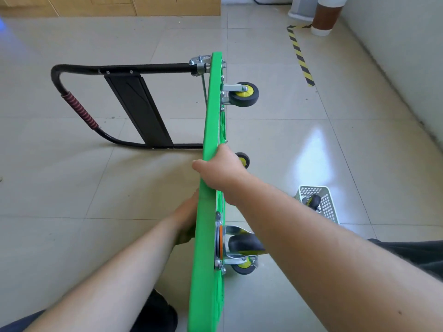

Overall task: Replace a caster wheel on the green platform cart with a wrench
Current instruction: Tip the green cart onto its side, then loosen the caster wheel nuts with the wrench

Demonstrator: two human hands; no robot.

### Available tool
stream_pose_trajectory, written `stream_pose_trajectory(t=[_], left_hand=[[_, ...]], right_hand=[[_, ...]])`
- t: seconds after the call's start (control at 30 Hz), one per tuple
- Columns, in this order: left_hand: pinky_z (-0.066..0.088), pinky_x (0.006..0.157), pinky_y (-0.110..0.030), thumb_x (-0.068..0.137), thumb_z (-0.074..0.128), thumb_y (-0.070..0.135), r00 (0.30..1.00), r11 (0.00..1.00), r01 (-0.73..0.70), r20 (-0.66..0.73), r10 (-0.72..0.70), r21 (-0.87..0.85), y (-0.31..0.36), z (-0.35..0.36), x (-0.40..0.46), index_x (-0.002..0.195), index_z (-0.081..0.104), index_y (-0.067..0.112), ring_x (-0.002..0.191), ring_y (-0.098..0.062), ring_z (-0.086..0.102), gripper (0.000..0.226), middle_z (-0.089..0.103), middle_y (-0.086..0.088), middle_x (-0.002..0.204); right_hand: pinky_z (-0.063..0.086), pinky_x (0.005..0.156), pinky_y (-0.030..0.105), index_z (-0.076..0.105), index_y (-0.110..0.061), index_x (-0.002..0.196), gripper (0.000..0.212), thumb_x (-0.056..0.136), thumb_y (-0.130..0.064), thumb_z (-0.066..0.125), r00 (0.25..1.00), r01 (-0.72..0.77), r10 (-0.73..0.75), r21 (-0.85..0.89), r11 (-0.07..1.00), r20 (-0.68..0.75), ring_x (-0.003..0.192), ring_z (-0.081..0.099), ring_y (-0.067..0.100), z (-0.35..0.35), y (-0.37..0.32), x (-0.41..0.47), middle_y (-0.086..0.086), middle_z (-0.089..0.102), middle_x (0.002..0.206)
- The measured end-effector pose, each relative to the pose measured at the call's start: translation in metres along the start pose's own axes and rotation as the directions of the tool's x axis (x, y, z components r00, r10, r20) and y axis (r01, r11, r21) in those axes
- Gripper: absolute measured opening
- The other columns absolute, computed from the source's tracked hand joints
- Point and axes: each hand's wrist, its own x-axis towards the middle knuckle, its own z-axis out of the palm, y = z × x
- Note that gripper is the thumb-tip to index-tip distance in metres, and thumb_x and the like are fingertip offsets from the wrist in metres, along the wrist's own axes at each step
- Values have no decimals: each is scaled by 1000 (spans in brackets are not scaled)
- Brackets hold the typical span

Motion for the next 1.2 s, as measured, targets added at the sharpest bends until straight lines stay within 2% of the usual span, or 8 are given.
stream_pose_trajectory(t=[0.13,0.23,0.37,0.5,0.73,0.87,0.97,1.2], left_hand=[[41,115,-57,74,44,98,993,988,-111,37,108,109,50,19,-64,130,71,36,126,-33,65,87,72,-2,131],[25,123,-55,69,63,91,989,965,-148,4,151,217,57,23,-87,158,39,39,143,-21,48,105,51,10,156],[52,105,-45,90,72,44,960,820,-200,-59,273,536,58,33,-96,143,39,31,112,-18,68,64,68,7,130],[58,93,-45,94,63,22,939,783,-190,-122,321,593,60,45,-90,130,47,26,96,-24,69,39,69,-1,109],[60,90,-46,86,65,25,946,773,-148,-141,293,617,66,62,-93,127,46,20,97,-24,68,45,66,-4,111],[61,86,-46,73,64,34,944,783,-142,-156,292,606,70,84,-96,123,46,20,94,-23,69,55,66,-6,111],[58,77,-36,88,66,25,949,805,-127,-164,268,579,69,99,-94,124,43,17,87,-20,67,43,64,-6,108],[62,83,-54,73,64,37,959,796,-99,-156,236,597,66,121,-103,120,43,21,92,-27,72,53,68,-6,107]], right_hand=[[58,90,47,52,-17,121,51,85,-52,61,996,13,-18,59,998,87,91,62,22,-35,16,-2,5,63,102],[54,102,55,57,-18,116,38,92,-46,60,991,-13,5,59,998,133,101,68,27,-65,39,-8,12,70,112],[55,102,43,57,-11,123,28,104,-32,55,981,-56,46,48,997,186,112,67,29,-98,74,-23,13,67,121],[57,98,39,61,-12,119,25,105,-32,55,971,-112,113,-16,994,211,106,69,25,-126,116,-39,8,72,112],[56,77,31,64,-17,109,22,104,-36,55,979,-199,203,-105,974,25,98,71,25,-153,170,-16,9,73,107],[55,82,35,62,-10,111,28,106,-33,47,954,-292,299,-147,945,30,91,67,27,-152,197,2,12,71,107],[54,80,36,63,-5,109,32,106,-31,45,934,-349,358,-214,913,5,87,64,28,-158,218,16,15,70,106],[43,69,33,62,10,110,34,101,-13,40,896,-436,433,-399,807,-104,80,55,30,-179,288,55,27,69,112]])
